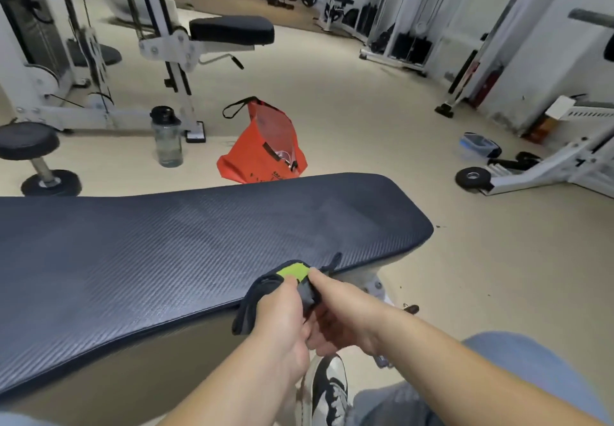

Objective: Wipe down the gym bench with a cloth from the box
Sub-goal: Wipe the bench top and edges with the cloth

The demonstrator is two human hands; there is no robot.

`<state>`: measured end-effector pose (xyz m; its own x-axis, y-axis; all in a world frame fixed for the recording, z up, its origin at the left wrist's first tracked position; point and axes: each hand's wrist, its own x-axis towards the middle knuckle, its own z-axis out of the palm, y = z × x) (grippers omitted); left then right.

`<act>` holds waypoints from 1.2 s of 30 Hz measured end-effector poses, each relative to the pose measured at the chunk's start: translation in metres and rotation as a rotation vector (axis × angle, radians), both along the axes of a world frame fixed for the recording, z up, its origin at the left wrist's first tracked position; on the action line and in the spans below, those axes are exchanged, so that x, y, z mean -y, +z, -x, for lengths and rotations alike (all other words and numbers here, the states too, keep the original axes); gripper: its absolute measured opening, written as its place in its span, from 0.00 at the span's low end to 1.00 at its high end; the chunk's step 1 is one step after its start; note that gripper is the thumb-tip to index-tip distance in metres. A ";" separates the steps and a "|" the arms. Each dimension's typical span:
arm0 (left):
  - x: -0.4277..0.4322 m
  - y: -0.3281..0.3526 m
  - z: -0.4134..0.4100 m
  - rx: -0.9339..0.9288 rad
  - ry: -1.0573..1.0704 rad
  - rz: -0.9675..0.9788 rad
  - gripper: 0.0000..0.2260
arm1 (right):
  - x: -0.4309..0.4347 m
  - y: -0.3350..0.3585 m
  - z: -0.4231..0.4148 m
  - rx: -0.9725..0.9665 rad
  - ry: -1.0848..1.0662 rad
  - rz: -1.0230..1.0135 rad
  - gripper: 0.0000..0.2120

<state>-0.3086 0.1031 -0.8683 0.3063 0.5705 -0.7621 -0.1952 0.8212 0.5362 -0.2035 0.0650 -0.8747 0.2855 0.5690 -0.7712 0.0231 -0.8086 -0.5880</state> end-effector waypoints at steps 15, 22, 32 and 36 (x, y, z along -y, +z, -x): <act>0.000 0.015 0.037 -0.341 -0.504 -0.448 0.08 | -0.029 -0.051 0.045 -0.203 -0.874 -0.305 0.13; -0.012 0.006 0.015 -0.420 -0.411 -0.731 0.09 | -0.031 -0.035 -0.087 -0.089 -1.375 -0.423 0.09; -0.048 0.004 -0.064 -0.670 -0.803 -1.357 0.09 | -0.044 -0.032 -0.227 0.502 -1.241 -0.172 0.32; -0.075 -0.002 -0.103 -0.788 -0.985 -1.488 0.10 | -0.040 -0.030 -0.264 0.754 -0.913 -0.068 0.29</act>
<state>-0.2054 0.1785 -0.8708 0.7556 0.6549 -0.0160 0.5669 -0.6416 0.5167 0.0607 0.1050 -0.9043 0.9764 -0.0476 -0.2105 -0.1870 -0.6732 -0.7154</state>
